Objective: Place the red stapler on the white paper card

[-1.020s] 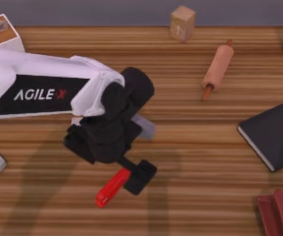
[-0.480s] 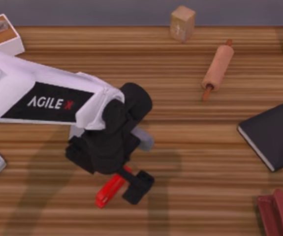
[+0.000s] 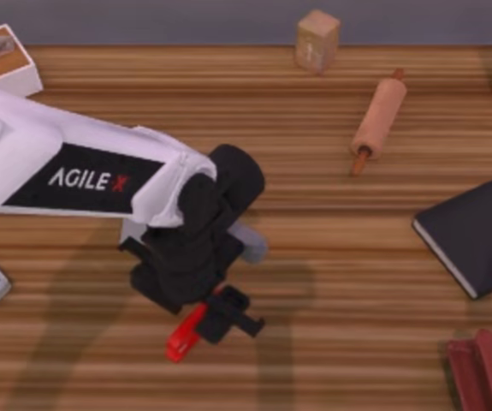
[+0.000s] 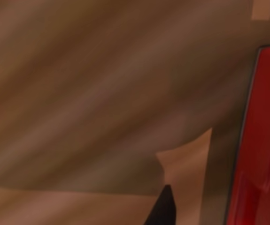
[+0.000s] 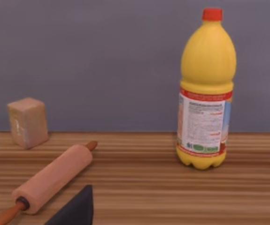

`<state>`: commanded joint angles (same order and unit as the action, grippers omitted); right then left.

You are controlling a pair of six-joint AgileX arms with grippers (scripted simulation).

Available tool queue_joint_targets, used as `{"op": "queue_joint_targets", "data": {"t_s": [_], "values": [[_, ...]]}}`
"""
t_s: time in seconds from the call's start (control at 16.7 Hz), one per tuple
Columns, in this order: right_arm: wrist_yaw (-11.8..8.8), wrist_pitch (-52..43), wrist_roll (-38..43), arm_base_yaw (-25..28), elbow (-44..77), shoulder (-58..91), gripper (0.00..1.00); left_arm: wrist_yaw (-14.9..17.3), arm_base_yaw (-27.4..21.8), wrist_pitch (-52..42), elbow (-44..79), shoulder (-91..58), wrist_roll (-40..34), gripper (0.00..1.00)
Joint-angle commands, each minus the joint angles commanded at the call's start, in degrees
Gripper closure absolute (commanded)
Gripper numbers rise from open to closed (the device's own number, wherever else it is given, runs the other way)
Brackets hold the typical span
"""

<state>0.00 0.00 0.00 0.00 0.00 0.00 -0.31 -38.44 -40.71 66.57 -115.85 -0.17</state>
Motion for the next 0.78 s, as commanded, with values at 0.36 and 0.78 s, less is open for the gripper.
{"op": "queue_joint_targets", "data": {"t_s": [0.36, 0.78], "values": [[0.0, 0.0, 0.0, 0.0, 0.0, 0.0, 0.0, 0.0, 0.0, 0.0, 0.0, 0.0, 0.0, 1.0], [0.0, 0.0, 0.0, 0.0, 0.0, 0.0, 0.0, 0.0, 0.0, 0.0, 0.0, 0.1, 0.0, 1.0]]}}
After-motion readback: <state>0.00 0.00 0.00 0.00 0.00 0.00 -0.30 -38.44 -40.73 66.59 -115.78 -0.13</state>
